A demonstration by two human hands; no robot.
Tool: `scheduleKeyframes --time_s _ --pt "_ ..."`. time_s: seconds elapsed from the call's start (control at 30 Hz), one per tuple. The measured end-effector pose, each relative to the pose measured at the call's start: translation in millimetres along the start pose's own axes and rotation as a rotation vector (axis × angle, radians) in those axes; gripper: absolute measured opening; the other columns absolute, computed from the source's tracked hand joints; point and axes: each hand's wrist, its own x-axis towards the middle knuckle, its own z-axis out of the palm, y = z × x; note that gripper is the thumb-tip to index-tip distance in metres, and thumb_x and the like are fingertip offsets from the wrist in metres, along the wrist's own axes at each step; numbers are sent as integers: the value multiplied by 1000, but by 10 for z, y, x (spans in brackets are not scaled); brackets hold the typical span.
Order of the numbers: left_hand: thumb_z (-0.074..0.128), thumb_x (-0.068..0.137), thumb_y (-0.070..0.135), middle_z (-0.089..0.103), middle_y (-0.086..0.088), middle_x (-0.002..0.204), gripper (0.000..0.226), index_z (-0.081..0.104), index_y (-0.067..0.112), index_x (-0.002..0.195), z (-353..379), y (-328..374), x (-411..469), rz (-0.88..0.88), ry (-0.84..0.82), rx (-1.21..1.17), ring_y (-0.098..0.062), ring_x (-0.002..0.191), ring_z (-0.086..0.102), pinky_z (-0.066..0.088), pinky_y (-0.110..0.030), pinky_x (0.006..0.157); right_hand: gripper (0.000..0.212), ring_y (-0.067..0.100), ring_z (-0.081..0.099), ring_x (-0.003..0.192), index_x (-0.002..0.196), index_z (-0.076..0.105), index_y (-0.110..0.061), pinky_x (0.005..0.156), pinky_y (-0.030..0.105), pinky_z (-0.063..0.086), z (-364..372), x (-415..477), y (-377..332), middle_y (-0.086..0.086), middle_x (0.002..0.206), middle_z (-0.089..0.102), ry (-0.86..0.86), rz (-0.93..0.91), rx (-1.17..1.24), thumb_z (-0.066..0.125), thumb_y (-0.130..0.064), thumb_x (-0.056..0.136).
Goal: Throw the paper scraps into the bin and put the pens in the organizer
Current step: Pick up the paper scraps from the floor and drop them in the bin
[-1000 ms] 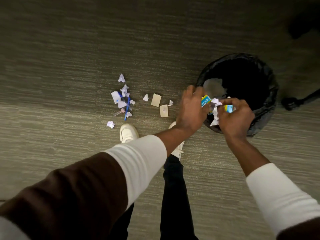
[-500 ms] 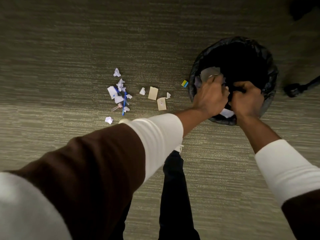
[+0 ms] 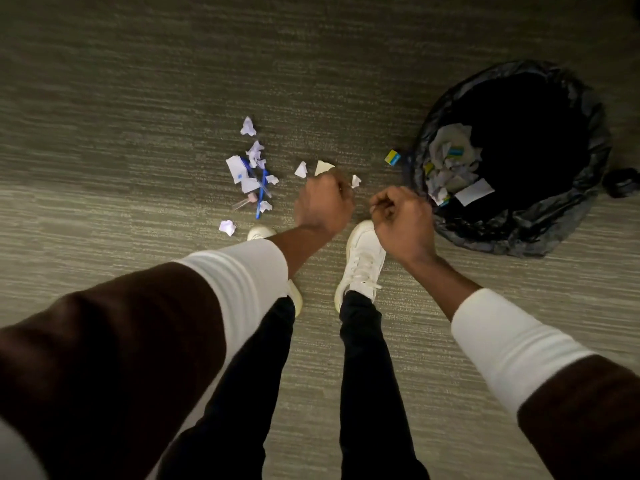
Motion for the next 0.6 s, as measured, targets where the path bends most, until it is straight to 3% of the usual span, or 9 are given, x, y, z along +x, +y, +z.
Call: scheduleKeyframes --time_s 0.1,0.2,0.3,0.4,0.47,0.6 --pt "58 97 25 77 -17 112 25 74 11 111 -33 -361 198 -8 -42 114 -42 105 72 61 -48 85 26 32 70 101 112 69 -15 87 40 59 366 149 61 11 114 71 -212 124 -148 71 -20 87" --pt "62 98 32 68 -22 129 41 65 5 127 68 -682 501 -7 -64 229 -44 121 66 59 -53 95 48 42 59 122 129 58 -11 93 46 55 712 379 204 21 128 61 -295 212 -332 74 -27 86" --pt "64 98 43 50 -23 150 66 46 4 147 328 -995 892 16 -83 322 -44 142 48 49 -53 109 70 46 43 139 148 42 -7 101 51 50 1090 727 475 27 147 45 -262 239 -453 71 -35 90" --pt "63 98 56 29 -26 167 89 28 5 161 660 -1238 1270 33 -84 407 -44 158 25 33 -52 126 84 46 18 156 162 23 -13 122 55 32 1418 1129 785 26 168 19 -184 292 -413 63 -47 96" --pt "63 95 64 16 -28 173 103 17 5 166 872 -1319 1463 15 -100 395 -46 163 14 22 -54 131 89 47 8 159 164 19 -16 127 58 21 1575 1343 969 25 171 9 -118 286 -402 64 -50 95" --pt "74 83 69 16 -28 171 114 20 10 165 1235 -1318 1695 10 -101 364 -48 161 15 26 -53 129 92 48 1 159 166 15 -11 129 56 11 1759 1549 1262 29 171 2 -68 228 -394 59 -55 98"
